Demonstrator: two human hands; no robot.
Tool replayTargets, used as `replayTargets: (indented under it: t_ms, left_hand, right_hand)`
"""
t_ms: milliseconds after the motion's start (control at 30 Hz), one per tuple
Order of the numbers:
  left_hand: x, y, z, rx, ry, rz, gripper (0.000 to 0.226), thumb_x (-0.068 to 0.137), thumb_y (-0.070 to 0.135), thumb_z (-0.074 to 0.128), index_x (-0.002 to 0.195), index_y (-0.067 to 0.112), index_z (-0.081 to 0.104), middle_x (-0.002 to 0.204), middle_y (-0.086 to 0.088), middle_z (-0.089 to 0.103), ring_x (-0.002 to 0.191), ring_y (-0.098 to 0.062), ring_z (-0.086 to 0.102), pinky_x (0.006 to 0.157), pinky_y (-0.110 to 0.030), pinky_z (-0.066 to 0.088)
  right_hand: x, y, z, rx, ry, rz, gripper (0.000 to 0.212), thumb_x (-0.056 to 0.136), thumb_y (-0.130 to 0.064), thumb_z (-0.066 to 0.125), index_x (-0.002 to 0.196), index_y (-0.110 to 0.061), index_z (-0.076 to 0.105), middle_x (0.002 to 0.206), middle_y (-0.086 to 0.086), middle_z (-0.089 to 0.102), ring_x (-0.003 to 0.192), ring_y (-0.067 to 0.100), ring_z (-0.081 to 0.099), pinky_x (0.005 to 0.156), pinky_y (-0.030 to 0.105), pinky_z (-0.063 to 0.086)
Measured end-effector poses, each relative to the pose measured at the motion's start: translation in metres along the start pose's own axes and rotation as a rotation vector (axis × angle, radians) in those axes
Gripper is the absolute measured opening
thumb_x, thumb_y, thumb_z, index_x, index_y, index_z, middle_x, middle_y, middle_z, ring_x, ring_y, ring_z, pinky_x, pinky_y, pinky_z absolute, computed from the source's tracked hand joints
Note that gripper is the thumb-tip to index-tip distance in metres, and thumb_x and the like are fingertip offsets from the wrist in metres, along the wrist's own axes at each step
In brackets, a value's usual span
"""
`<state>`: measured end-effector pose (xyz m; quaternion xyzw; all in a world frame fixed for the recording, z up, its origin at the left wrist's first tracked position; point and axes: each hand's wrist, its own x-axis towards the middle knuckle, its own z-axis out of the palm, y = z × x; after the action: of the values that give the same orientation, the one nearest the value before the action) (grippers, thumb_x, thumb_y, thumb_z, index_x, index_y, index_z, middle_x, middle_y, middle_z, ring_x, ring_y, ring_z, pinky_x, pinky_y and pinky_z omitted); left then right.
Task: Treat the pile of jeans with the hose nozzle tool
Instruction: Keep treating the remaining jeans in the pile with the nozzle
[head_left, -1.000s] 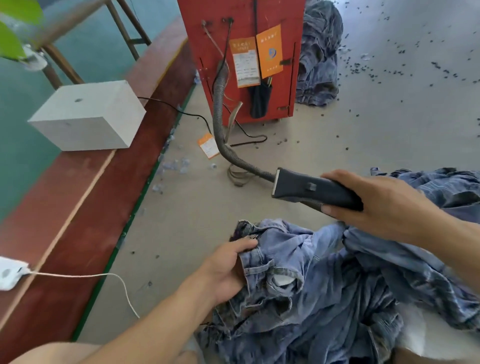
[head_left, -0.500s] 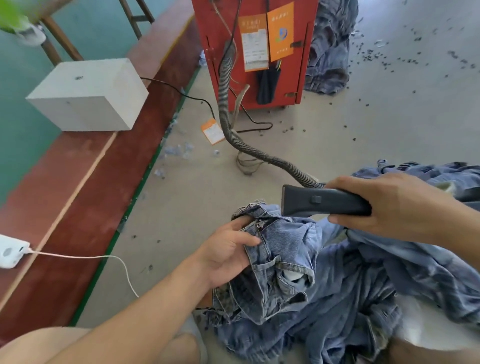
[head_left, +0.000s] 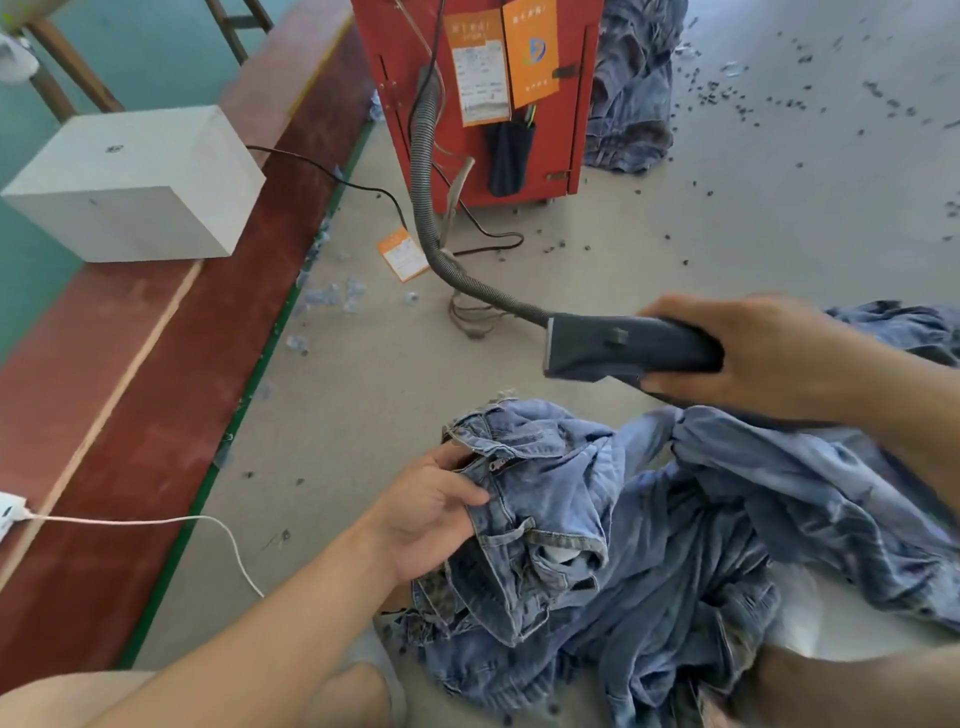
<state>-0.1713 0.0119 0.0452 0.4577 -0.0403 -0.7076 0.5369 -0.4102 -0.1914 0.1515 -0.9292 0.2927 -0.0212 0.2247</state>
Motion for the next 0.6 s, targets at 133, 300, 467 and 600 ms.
replayTargets:
  t_ms: [133,300,467,600]
  left_hand:
    - [0.000,0.004,-0.008,-0.050,0.017,0.018,0.058,0.073,-0.024,0.045,0.123,-0.003,0.065,0.129,-0.029,0.066,0.118,-0.043,0.067,0.097,-0.053,0.058]
    - [0.001,0.003,-0.007,0.030,0.036,0.038,0.055,0.069,-0.023,0.045,0.099,0.006,0.080,0.117,-0.024,0.073,0.105,-0.040,0.072,0.090,-0.049,0.059]
    - [0.001,0.007,-0.009,-0.010,0.018,0.049,0.054,0.069,-0.025,0.044,0.094,0.005,0.082,0.117,-0.027,0.072,0.104,-0.039,0.073,0.078,-0.043,0.063]
    - [0.000,0.008,-0.010,-0.017,-0.024,0.036,0.057,0.073,-0.024,0.045,0.103,0.008,0.081,0.124,-0.024,0.071,0.114,-0.039,0.070,0.085,-0.045,0.062]
  right_hand:
    - [-0.001,0.029,0.012,-0.333,-0.261,0.059,0.033,0.089,-0.061,0.060,0.119,-0.061,0.045,0.081,-0.024,0.063,0.067,-0.004,0.053,0.060,0.029,0.049]
    - [0.009,0.010,0.056,-0.417,-0.227,-0.078,0.040,0.086,-0.066,0.046,0.125,-0.058,0.041,0.078,-0.018,0.060,0.061,0.004,0.051,0.049,0.026,0.034]
    - [0.017,0.018,0.053,-0.135,-0.165,-0.068,0.043,0.085,-0.064,0.050,0.128,-0.064,0.041,0.095,-0.021,0.069,0.078,0.009,0.064,0.065,0.037,0.055]
    - [0.017,0.034,0.059,-0.348,-0.211,0.031,0.035,0.094,-0.047,0.059,0.125,-0.054,0.044,0.094,-0.020,0.061,0.080,0.013,0.059,0.061,0.034,0.044]
